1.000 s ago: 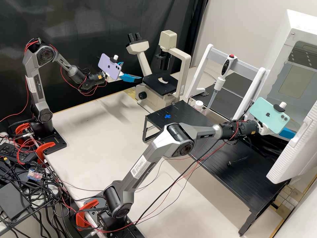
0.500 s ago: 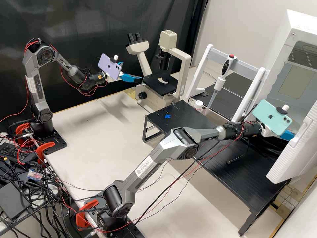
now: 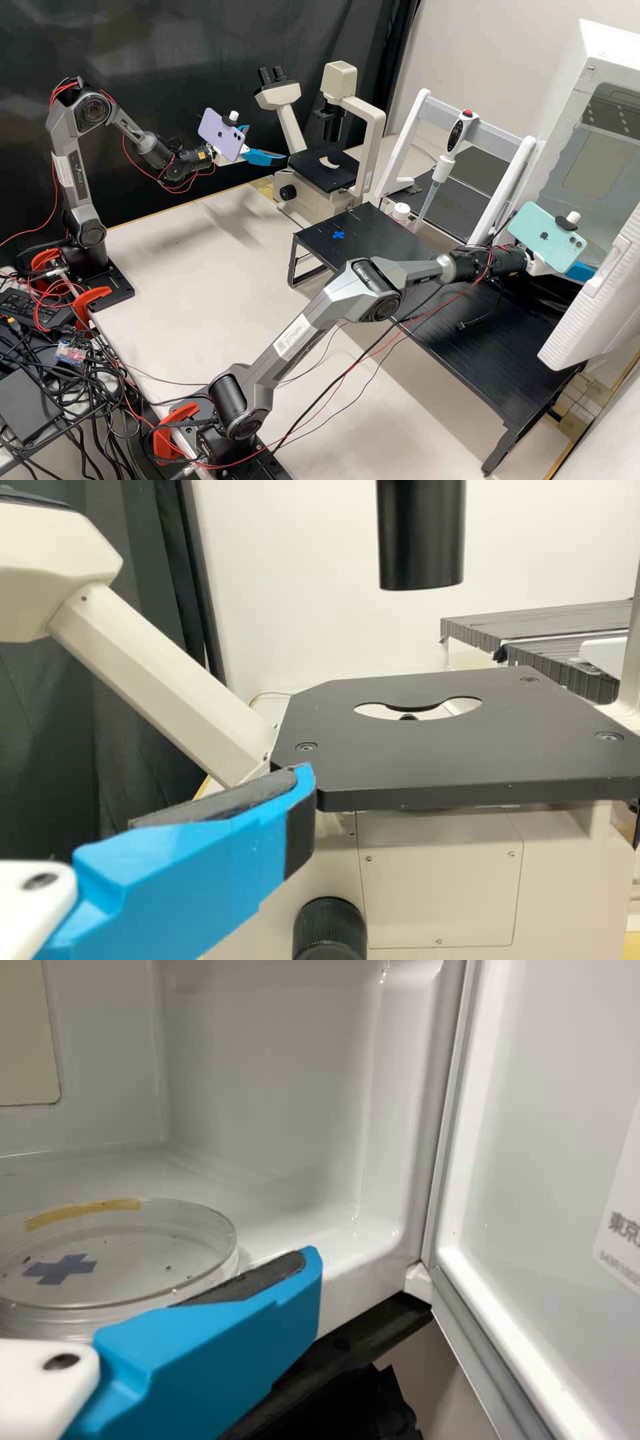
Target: Move the petri dish to the microscope
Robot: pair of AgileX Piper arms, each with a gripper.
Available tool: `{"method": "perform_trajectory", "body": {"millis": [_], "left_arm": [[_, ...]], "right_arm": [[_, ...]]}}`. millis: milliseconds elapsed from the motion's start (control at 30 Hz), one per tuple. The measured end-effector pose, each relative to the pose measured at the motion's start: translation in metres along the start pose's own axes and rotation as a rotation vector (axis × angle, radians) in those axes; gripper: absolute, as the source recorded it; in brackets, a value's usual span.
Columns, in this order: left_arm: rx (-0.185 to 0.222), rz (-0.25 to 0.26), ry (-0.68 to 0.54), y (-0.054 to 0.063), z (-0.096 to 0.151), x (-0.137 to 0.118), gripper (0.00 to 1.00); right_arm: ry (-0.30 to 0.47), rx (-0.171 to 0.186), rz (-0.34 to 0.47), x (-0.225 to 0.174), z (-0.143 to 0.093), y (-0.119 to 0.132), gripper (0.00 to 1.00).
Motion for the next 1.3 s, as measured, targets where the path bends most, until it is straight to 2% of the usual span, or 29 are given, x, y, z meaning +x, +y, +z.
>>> {"method": "perform_trajectory", "body": {"millis": [267,433,600,700,733,967,1300], "left_arm": [[0.0,0.0,0.0,0.0,0.0,0.0,1.0],[0.0,0.0,0.0,0.0,0.0,0.0,1.0],[0.0,0.0,0.0,0.0,0.0,0.0,1.0],[0.0,0.0,0.0,0.0,0.0,0.0,1.0],[0.0,0.0,0.0,0.0,0.0,0.0,1.0],[0.0,0.0,0.0,0.0,0.0,0.0,1.0],[0.0,0.0,0.0,0.0,0.0,0.0,1.0]], "right_arm": [[0.002,-0.004,0.001,0.0,-0.0004,0.0004,0.0],[0.003,-0.035,0.003,0.0,-0.001,0.001,0.0],[0.001,-0.047,0.003,0.0,-0.0008,0.0009,0.0],[-0.007,-0.038,-0.001,0.0,-0.0001,0.0006,0.0],[-0.011,-0.025,-0.006,0.0,0.0003,0.0002,0.0],[-0.036,-0.006,-0.034,-0.0001,0.0025,-0.0024,0.0],[-0.024,0.006,-0.05,-0.0031,0.0046,-0.0062,0.0]]}}
